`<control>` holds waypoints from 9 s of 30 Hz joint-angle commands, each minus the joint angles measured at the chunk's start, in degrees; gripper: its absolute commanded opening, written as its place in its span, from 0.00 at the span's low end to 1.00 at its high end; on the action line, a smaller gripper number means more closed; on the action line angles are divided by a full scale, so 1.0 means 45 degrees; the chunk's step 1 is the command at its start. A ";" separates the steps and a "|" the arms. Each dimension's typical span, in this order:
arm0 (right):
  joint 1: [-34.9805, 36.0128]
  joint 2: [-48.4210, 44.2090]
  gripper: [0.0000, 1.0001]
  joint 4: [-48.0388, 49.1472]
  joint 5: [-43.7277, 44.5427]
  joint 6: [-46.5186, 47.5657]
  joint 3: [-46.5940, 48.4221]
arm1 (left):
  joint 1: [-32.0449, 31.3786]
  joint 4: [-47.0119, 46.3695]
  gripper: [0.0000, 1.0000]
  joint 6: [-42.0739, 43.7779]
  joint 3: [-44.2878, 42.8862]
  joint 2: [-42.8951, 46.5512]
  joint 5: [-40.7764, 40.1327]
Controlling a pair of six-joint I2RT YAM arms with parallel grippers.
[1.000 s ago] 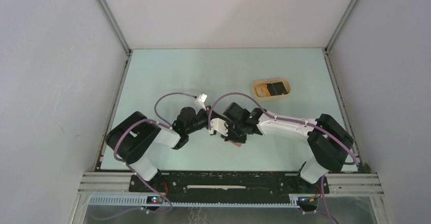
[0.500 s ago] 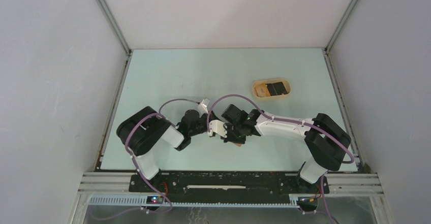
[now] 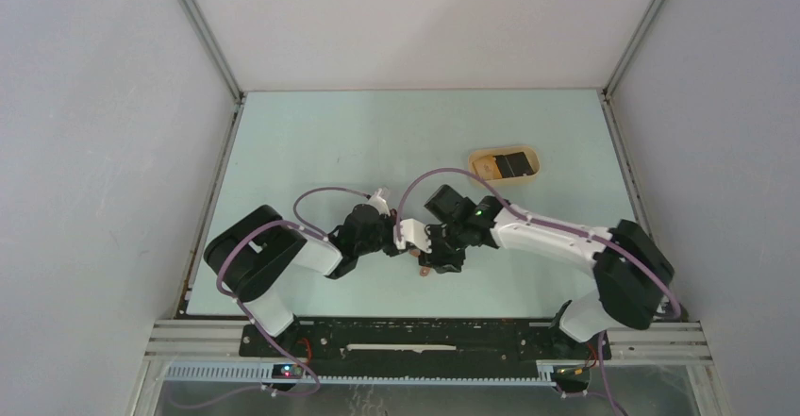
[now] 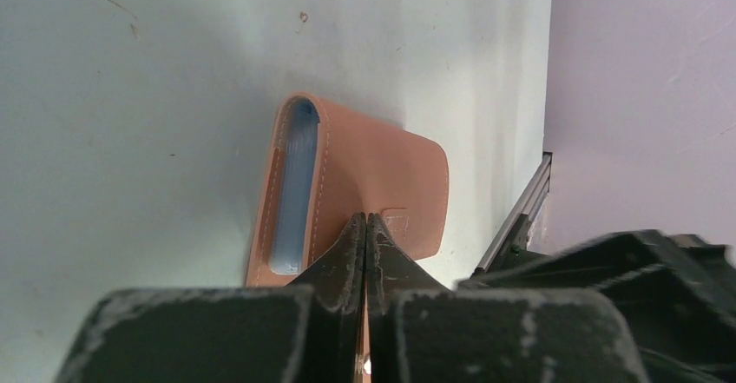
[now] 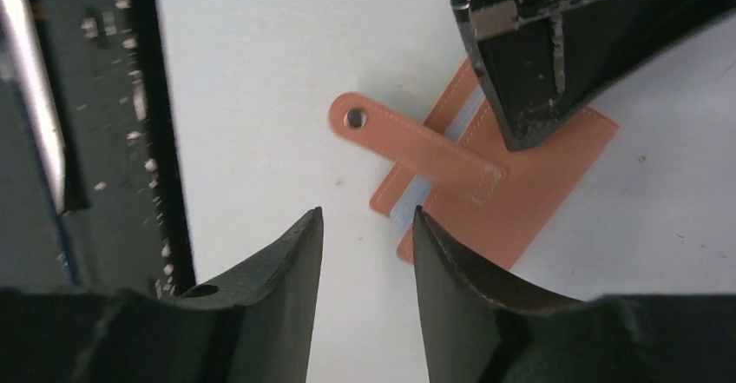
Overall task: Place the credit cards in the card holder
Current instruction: Close the card holder at the center of the board.
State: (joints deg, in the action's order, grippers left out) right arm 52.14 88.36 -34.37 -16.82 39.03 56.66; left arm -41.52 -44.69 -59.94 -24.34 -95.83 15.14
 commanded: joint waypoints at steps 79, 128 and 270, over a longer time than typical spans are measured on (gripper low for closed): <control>-0.5964 0.6720 0.42 -0.1399 -0.6462 -0.6467 0.3169 | -0.0396 0.0672 0.01 0.0958 0.0574 0.1442 -0.1655; -0.6076 0.6896 0.30 -0.1261 -0.7762 -0.6866 0.3155 | -0.1771 -0.2603 0.71 -0.4494 0.2672 0.0539 -0.4139; -0.7384 0.0112 0.00 -0.3530 -1.3101 -0.2289 0.3062 | -0.1208 -0.7955 0.97 0.2683 0.3220 0.3687 -0.1117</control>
State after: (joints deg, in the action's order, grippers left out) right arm 19.68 92.99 -49.93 -72.05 27.94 70.00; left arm -48.53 -77.54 -47.66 -11.94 -81.23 9.28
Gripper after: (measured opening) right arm 0.130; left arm 0.946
